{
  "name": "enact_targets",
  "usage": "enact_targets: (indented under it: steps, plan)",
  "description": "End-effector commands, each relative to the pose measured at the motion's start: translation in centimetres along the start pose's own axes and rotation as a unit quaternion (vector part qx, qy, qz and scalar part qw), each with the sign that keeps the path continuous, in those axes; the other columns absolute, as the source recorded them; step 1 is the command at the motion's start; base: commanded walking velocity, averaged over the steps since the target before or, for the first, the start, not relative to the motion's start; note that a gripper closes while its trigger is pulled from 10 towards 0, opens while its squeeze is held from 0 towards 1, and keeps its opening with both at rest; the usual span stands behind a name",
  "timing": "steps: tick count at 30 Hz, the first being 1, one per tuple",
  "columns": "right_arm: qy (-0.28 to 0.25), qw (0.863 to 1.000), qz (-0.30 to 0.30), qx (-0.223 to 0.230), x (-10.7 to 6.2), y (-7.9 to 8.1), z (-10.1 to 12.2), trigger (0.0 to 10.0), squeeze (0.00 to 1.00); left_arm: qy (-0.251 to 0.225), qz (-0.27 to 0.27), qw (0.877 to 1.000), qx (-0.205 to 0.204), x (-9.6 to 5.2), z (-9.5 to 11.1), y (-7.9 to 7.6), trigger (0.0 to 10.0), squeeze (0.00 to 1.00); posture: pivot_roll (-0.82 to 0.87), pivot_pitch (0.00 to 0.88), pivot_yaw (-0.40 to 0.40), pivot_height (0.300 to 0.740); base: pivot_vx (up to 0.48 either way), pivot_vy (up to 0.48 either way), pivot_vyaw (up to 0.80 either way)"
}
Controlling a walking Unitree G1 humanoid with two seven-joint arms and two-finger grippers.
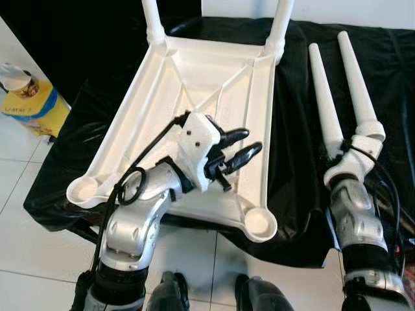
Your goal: Building children table
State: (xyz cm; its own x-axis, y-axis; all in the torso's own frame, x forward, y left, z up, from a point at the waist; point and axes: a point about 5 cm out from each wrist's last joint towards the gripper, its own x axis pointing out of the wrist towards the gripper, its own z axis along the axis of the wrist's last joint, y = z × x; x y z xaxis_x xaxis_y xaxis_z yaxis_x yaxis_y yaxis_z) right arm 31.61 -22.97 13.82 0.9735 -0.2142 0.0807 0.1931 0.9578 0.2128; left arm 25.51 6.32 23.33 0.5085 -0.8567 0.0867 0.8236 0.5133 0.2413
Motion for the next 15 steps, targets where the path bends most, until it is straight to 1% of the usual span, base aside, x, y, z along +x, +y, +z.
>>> enact_targets:
  steps: [1,3,4,5,6,9,10,11,12,13,15]
  plan:
    - [-0.032,0.999,0.011,0.022,-0.6,0.2,0.9,10.0,0.00,0.018,0.116,0.993,-0.001,0.0,-0.8,1.0,10.0,0.00,0.01,0.105,-0.050,0.740,0.000,0.000,0.00]
    - [-0.070,0.997,0.030,0.032,-1.3,1.0,2.0,10.0,0.00,0.026,0.138,0.990,-0.005,0.4,-1.3,1.3,10.0,0.00,0.01,0.090,-0.054,0.740,0.000,0.000,0.00]
    - [-0.070,0.997,0.030,0.032,-1.3,1.0,2.0,10.0,0.00,0.026,0.138,0.990,-0.005,0.4,-1.3,1.3,10.0,0.00,0.01,0.090,-0.054,0.740,0.000,0.000,0.00]
    - [-0.091,0.995,0.039,0.034,-1.7,1.4,2.6,10.0,0.00,0.024,0.151,0.988,-0.007,0.7,-1.3,1.6,10.0,0.00,0.00,0.065,-0.049,0.740,0.000,0.000,0.00]
    - [-0.091,0.995,0.039,0.034,-1.7,1.4,2.6,10.0,0.00,0.024,0.151,0.988,-0.007,0.7,-1.3,1.6,10.0,0.00,0.00,0.065,-0.049,0.740,0.000,0.000,0.00]
    - [-0.119,0.991,0.058,0.036,-1.9,2.6,3.4,10.0,0.00,0.024,0.163,0.986,-0.009,1.3,-1.5,2.1,10.0,0.00,-0.01,0.039,-0.045,0.740,0.000,0.000,0.00]
    - [-0.130,0.989,0.069,0.034,-1.9,3.1,3.7,10.0,0.00,0.019,0.162,0.987,-0.013,1.6,-1.4,2.5,10.0,0.00,-0.02,0.011,-0.036,0.740,0.000,0.000,0.00]
    - [-0.130,0.989,0.069,0.034,-1.9,3.1,3.7,10.0,0.00,0.019,0.162,0.987,-0.013,1.6,-1.4,2.5,10.0,0.00,-0.02,0.011,-0.036,0.740,0.000,0.000,0.00]
    - [-0.152,0.984,0.086,0.025,-1.8,4.0,4.3,10.0,0.00,0.005,0.162,0.987,-0.017,2.0,-1.0,3.1,10.0,0.00,-0.03,0.000,-0.029,0.740,0.000,0.000,0.00]
    - [-0.161,0.982,0.094,0.020,-1.8,4.4,4.7,10.0,0.00,-0.005,0.162,0.987,-0.016,2.3,-0.7,3.5,10.0,0.00,-0.03,0.000,-0.025,0.740,0.000,0.000,0.00]
    - [-0.165,0.981,0.099,0.016,-1.8,4.6,4.8,10.0,0.00,-0.011,0.162,0.987,-0.015,2.4,-0.5,3.7,10.0,0.00,-0.03,0.000,-0.023,0.740,0.000,0.000,0.00]
